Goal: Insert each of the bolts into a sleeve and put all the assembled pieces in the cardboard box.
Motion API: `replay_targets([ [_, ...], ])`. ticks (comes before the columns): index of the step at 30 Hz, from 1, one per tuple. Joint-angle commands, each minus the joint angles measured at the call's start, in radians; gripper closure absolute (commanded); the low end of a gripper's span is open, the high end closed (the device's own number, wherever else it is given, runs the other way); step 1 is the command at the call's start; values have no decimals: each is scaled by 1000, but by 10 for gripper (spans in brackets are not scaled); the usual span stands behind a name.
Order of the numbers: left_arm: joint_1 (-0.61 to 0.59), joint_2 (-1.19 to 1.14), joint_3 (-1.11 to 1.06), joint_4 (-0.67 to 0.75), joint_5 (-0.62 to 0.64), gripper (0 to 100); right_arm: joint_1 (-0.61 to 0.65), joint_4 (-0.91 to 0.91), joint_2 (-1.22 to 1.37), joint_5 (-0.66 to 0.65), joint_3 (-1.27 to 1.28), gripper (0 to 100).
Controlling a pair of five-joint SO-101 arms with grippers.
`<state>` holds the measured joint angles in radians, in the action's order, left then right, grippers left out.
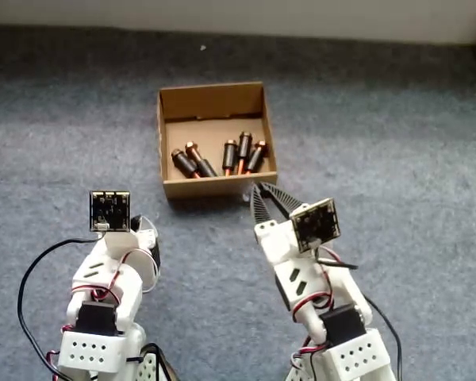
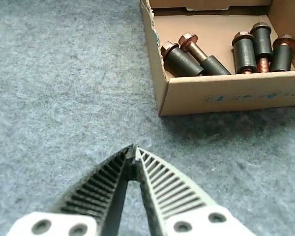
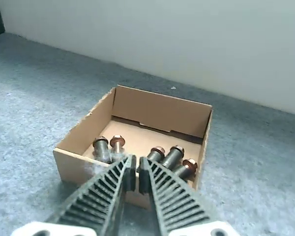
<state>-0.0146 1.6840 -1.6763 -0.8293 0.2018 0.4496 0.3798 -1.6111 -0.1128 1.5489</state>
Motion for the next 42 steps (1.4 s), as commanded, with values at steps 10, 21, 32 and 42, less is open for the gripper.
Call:
replay_targets([
  [10, -5, -1, -25, 17, -8, 994, -219, 122, -206, -8, 113, 993],
  [21, -5, -1, -25, 17, -8, 994, -275, 252, -205, -8, 266, 993],
  [32, -2, -1, -25, 17, -8, 994, -277, 544, -205, -8, 268, 993],
  [42, -2, -1, -25, 17, -8, 994, -277, 799, -205, -12, 268, 993],
])
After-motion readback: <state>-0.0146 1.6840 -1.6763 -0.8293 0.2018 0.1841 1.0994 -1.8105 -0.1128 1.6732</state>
